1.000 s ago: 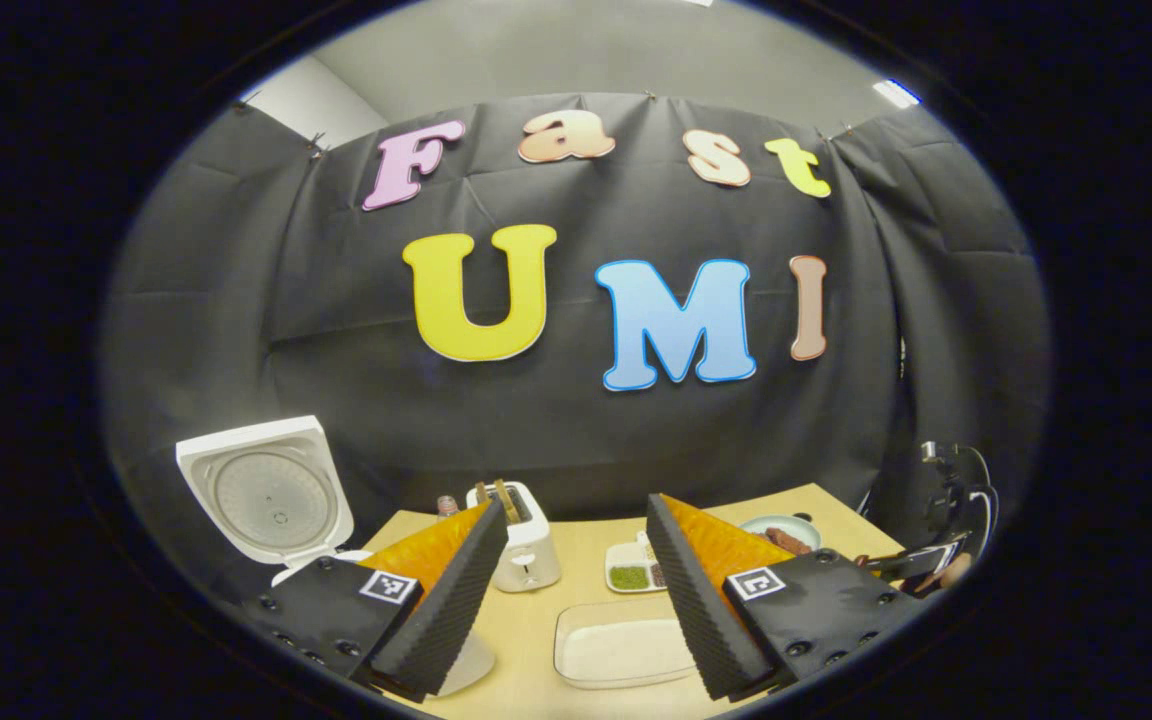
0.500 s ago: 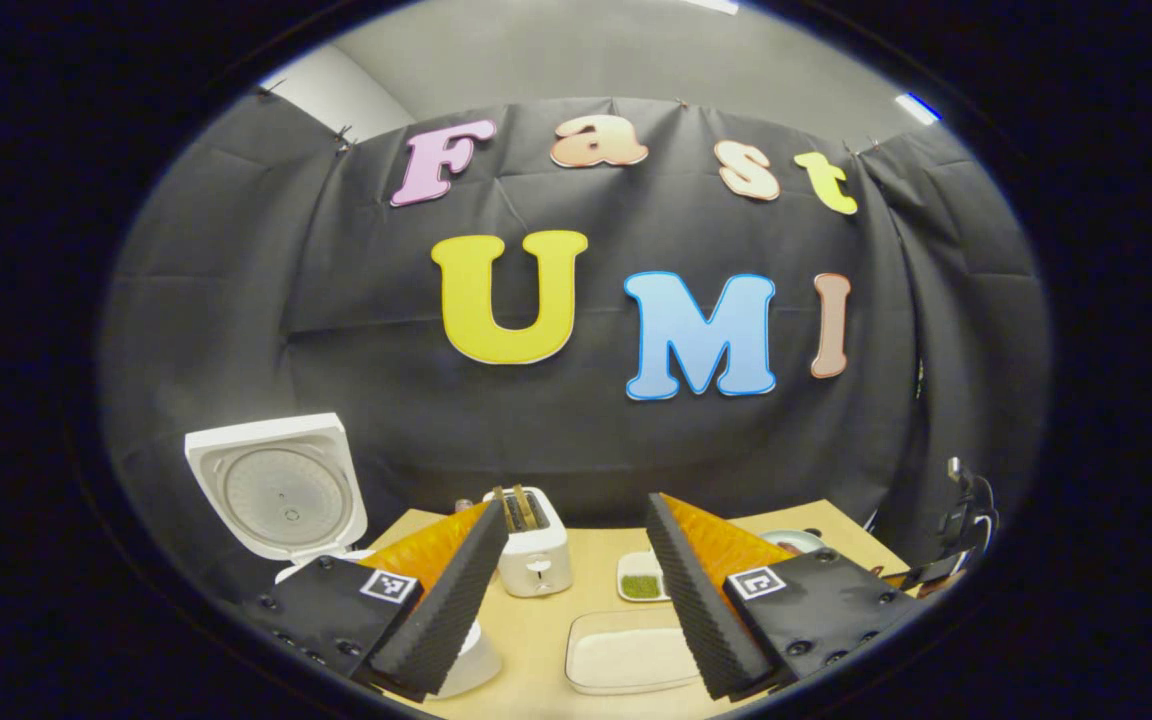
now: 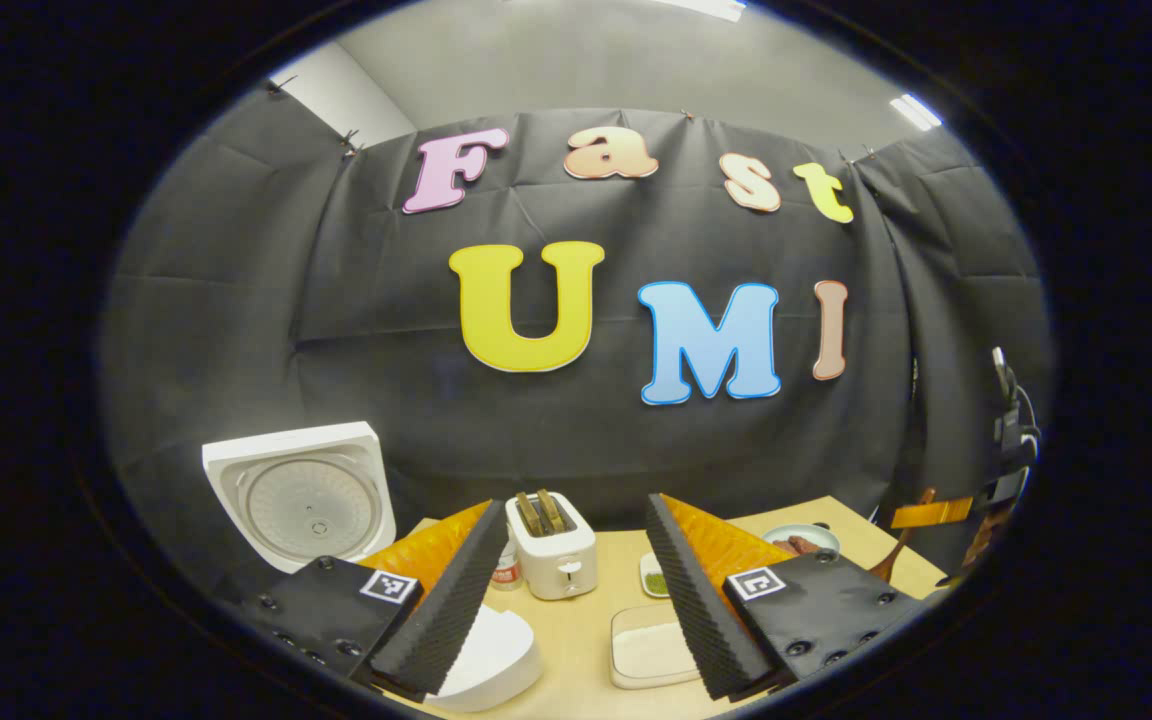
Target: Close the left gripper, press the button to open the rice cooker; take a wooden spoon from the chopstick holder with the right hand, scoop a spoonful of rice and pour it into the rice cooker, then put the wooden spoon back into the chopstick holder.
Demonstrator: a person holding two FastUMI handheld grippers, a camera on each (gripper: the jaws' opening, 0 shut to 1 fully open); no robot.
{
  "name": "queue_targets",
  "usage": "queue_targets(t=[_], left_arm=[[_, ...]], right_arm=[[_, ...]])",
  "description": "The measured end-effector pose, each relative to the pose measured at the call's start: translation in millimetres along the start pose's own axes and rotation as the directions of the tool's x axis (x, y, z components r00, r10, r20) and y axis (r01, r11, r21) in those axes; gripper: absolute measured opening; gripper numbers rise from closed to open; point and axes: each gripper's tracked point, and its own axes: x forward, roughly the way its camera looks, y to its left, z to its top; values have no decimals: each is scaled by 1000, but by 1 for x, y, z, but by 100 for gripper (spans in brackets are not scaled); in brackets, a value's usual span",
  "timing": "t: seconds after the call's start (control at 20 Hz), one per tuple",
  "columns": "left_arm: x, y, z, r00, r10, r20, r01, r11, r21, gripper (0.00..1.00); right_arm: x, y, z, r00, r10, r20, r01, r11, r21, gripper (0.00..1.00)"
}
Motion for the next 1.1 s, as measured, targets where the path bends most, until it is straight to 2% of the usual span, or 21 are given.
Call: queue_targets(t=[0.05, 0.15, 0.2, 0.25, 0.3, 0.35, 0.4, 0.45, 0.55, 0.6, 0.8, 0.85, 0.9, 0.95, 1.1], left_arm=[[-2, 6, -1, 1000, 4, -1, -4, 1000, 15, 100], [-5, 12, -4, 1000, -4, -2, 4, 1000, 25, 94], [-7, 15, -4, 1000, -7, -5, 7, 1000, 21, 99], [-8, 18, -5, 1000, -8, -7, 8, 1000, 18, 97], [-9, 21, -5, 1000, -7, -8, 7, 1000, 17, 100], [-11, 25, -6, 1000, -7, -7, 7, 1000, 16, 97], [-11, 28, -7, 1000, -8, -12, 8, 1000, 15, 100], [-12, 31, -10, 1000, -7, -17, 7, 1000, 15, 97], [-14, 40, -14, 1000, -3, -26, 3, 1000, 22, 100], [-14, 44, -16, 1000, -1, -31, 2, 1000, 25, 97], [-15, 57, -26, 999, 3, -49, -2, 1000, 19, 99], [-14, 60, -29, 998, 3, -57, -2, 1000, 15, 96], [-15, 61, -31, 998, -4, -60, 5, 1000, 9, 100], [-15, 58, -32, 998, -23, -59, 23, 1000, 2, 99], [-13, 68, -36, 998, -6, -68, 7, 1000, 23, 94]], right_arm=[[5, 16, 1, 1000, 24, 4, -24, 1000, -19, 3], [22, 46, -5, 998, 65, -9, -65, 996, -56, 4], [31, 59, -11, 996, 82, -19, -83, 994, -69, 4], [40, 71, -18, 995, 93, -29, -95, 992, -81, 4], [51, 81, -25, 994, 101, -41, -104, 990, -94, 3], [61, 89, -36, 993, 104, -57, -110, 988, -106, 4], [71, 97, -47, 991, 110, -78, -118, 987, -112, 4], [82, 104, -60, 989, 113, -98, -125, 985, -118, 4], [101, 115, -85, 984, 117, -132, -134, 983, -126, 4], [110, 118, -96, 982, 113, -150, -133, 982, -131, 4], [138, 129, -135, 975, 87, -206, -118, 982, -146, 3], [142, 134, -143, 973, 86, -215, -124, 978, -167, 3], [147, 138, -150, 972, 87, -220, -131, 972, -193, 3], [152, 142, -160, 968, 90, -234, -140, 969, -204, 3], [153, 159, -172, 961, 128, -244, -168, 974, -150, 4]])
